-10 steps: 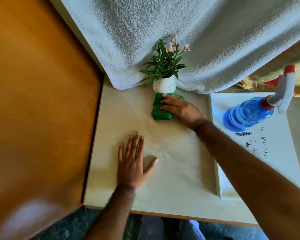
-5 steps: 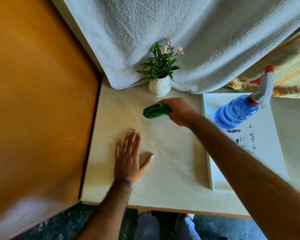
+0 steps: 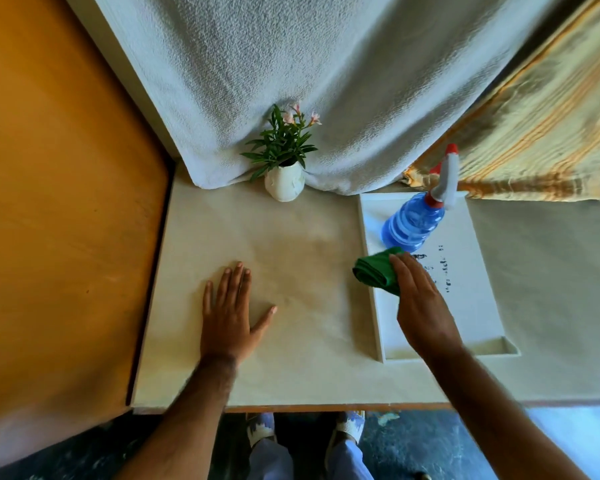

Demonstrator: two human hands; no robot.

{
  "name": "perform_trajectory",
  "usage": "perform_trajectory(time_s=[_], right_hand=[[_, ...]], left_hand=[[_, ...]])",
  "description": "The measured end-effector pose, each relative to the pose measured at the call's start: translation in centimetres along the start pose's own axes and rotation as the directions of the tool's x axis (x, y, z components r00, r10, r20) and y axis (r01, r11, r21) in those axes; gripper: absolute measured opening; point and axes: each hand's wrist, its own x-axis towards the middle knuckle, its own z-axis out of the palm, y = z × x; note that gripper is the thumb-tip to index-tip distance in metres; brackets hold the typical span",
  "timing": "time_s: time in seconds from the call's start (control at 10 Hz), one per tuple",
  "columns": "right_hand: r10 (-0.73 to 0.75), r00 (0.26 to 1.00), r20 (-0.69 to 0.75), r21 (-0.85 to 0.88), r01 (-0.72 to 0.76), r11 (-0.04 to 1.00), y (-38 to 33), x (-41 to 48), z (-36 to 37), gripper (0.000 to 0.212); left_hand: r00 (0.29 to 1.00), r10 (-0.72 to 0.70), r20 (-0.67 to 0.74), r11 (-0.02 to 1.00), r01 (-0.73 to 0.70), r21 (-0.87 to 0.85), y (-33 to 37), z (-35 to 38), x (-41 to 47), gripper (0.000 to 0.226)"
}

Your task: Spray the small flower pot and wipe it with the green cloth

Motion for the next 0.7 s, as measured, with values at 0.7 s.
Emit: perform_trajectory(time_s=[0.7], right_hand=[[0.075,0.949,0.308,-0.258,0.007,0.966,0.4,-3.2,-0.8,0.118]], left_hand=[[0.975,0.007,0.221,1.000,-0.011,0.017,1.2,-3.1,0.5,0.130]])
